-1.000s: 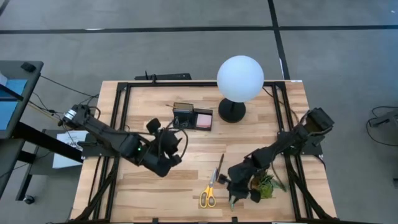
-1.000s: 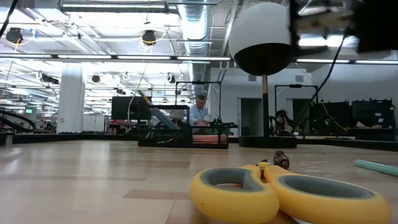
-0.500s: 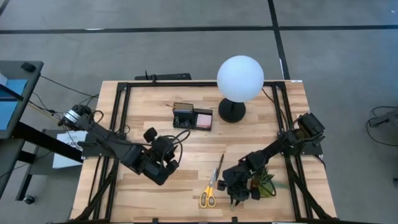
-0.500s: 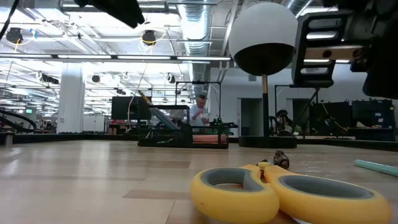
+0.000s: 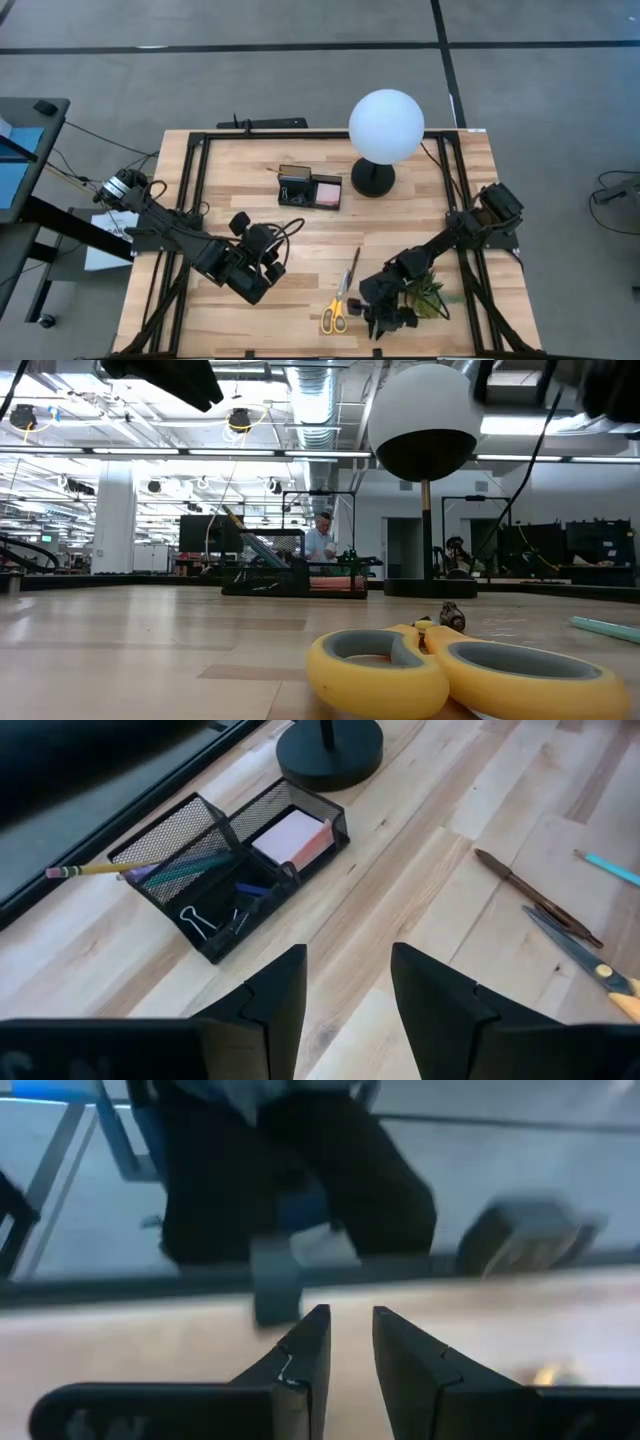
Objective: Pick and place office supplies into organizer
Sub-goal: Put the blue pencil into the black desk organizer
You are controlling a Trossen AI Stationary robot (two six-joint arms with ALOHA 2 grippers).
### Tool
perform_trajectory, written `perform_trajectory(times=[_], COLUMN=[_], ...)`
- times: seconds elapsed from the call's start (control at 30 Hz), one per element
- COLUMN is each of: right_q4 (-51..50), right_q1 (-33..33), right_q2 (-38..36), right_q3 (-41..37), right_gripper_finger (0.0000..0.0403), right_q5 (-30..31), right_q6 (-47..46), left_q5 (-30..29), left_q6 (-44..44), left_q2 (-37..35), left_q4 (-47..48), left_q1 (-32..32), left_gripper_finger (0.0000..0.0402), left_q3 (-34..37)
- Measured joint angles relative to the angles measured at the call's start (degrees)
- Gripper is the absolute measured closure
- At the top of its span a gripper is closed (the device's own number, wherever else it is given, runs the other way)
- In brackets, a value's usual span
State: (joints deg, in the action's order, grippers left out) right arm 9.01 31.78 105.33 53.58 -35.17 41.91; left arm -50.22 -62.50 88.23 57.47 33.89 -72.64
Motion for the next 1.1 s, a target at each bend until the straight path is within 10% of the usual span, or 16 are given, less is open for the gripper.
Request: perform_trajectory(times=[1.1], right_q4=[-15.92], right_q1=[-5.38], right_q2=[12.77], right_q3=[11.81], right_gripper_finger=[0.0337], right_q5=[-15.42], right_q6=[8.54], left_q5=[1.44], left_q6=[1.80], left_q2=[0.00], left_q4=[0.07], left_q1=[0.26], left_gripper_finger=[0.0258], left_q3=[0.00])
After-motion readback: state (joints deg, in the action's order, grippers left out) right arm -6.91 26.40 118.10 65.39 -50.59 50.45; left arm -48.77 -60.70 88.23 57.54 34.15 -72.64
